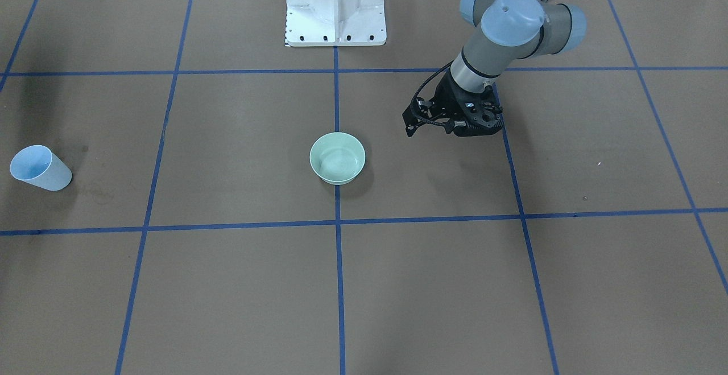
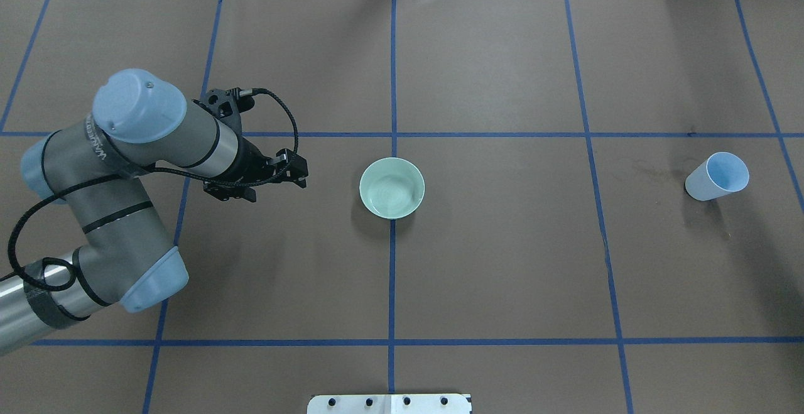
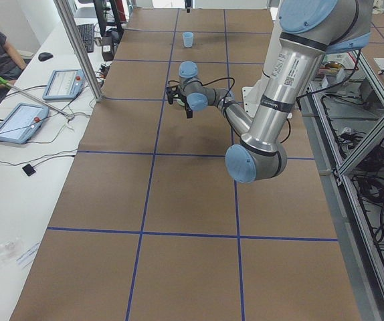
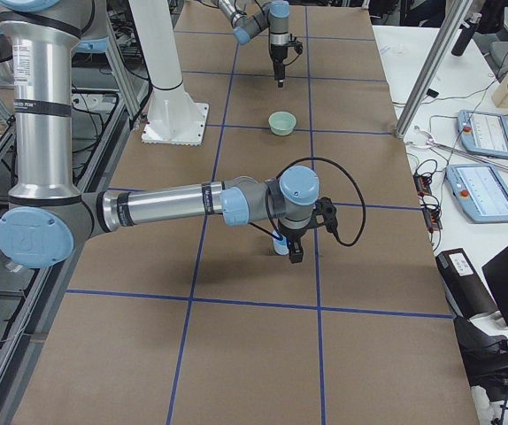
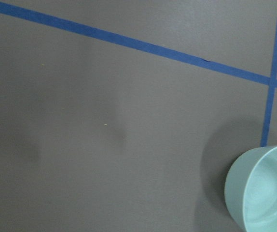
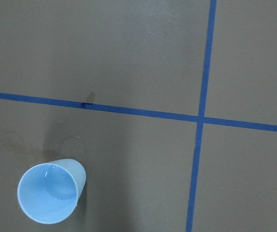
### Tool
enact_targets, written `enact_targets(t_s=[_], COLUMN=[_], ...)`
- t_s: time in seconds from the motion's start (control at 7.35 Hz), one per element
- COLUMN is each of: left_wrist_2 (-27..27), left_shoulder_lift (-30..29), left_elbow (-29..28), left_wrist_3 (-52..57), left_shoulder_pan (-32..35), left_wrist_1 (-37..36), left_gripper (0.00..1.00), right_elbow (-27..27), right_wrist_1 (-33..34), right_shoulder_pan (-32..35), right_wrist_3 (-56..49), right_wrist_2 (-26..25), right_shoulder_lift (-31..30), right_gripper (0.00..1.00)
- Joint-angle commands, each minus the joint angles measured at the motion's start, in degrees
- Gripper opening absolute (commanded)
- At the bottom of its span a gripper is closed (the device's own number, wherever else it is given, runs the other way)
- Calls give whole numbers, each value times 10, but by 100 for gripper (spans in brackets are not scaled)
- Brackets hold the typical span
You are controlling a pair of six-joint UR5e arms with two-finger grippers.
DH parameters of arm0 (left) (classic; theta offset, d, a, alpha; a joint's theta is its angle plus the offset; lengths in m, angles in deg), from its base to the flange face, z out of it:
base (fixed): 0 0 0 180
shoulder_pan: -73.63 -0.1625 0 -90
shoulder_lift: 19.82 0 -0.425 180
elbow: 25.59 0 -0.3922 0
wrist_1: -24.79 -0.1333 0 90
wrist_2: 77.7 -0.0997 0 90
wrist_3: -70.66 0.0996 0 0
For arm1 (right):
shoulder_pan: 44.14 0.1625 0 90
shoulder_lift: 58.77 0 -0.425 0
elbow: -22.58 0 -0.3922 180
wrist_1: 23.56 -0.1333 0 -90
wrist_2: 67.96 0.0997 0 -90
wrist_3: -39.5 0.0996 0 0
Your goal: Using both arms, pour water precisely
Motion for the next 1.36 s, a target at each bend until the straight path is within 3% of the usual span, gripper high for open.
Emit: enact_targets(t_s=[0.0,0.14,0.68,0.95,1.22], left_wrist_2=[-1,-2,-3,-3,-3], left_shoulder_lift=[7,7,6,6,6], left_elbow=[5,5,0,0,0], left_wrist_3=[0,0,0,0,0], left_shoulder_pan=[2,2,-2,-1,-1], left_wrist_1=[0,0,0,0,0], left_gripper=[100,100,100,100,100], right_elbow=[-4,-9,-95,-155,-158], right_wrist_1=[-273,-367,-561,-621,-629], right_shoulder_pan=[-59,-86,-145,-155,-176], right_wrist_3=[64,101,106,126,185], right_wrist_2=[8,-4,-116,-120,-138], right_shoulder_lift=[-84,-103,-112,-96,-74], right_gripper=[99,99,99,99,99])
